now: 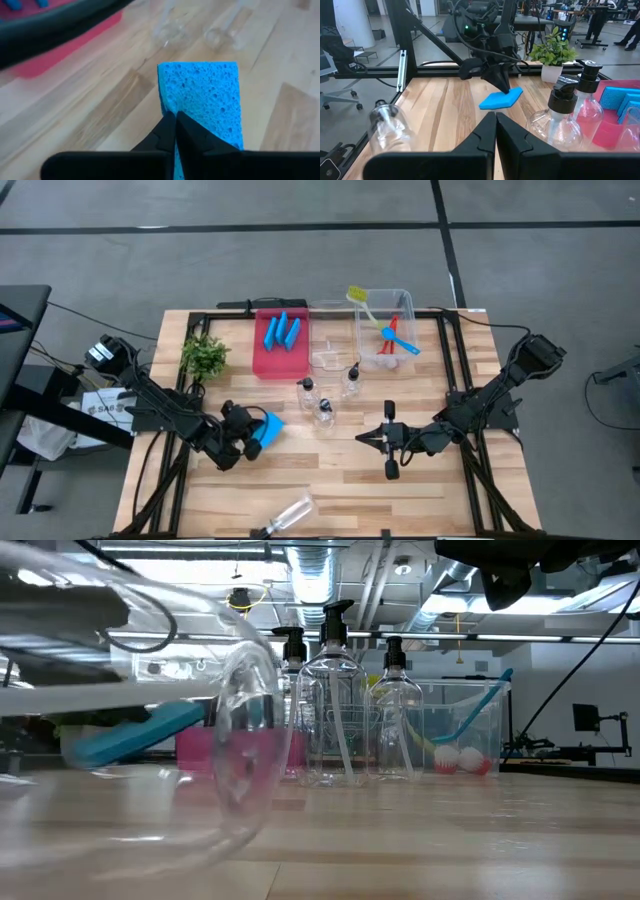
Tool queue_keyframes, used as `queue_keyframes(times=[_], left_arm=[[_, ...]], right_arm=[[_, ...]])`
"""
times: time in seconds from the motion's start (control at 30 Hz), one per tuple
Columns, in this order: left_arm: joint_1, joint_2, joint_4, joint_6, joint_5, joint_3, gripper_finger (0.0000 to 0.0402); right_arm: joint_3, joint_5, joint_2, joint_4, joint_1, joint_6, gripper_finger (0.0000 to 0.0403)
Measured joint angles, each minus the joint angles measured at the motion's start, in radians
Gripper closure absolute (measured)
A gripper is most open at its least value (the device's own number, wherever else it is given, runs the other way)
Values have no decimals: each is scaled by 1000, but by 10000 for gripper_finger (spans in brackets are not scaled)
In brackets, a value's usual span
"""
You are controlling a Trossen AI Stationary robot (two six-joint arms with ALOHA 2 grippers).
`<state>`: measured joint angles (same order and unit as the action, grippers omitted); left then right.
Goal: Pick & Place Kitchen Sink Supplies
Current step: Put the blue sponge into the red bin
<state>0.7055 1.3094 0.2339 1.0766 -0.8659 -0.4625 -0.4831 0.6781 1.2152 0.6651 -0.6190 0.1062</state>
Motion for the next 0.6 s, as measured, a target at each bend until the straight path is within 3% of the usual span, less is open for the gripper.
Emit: queue_keyframes(times=[0.6], left_arm=[[0, 0, -389, -392, -32, 0, 391]], right_arm=[[0, -1, 0, 18, 0, 16, 398]])
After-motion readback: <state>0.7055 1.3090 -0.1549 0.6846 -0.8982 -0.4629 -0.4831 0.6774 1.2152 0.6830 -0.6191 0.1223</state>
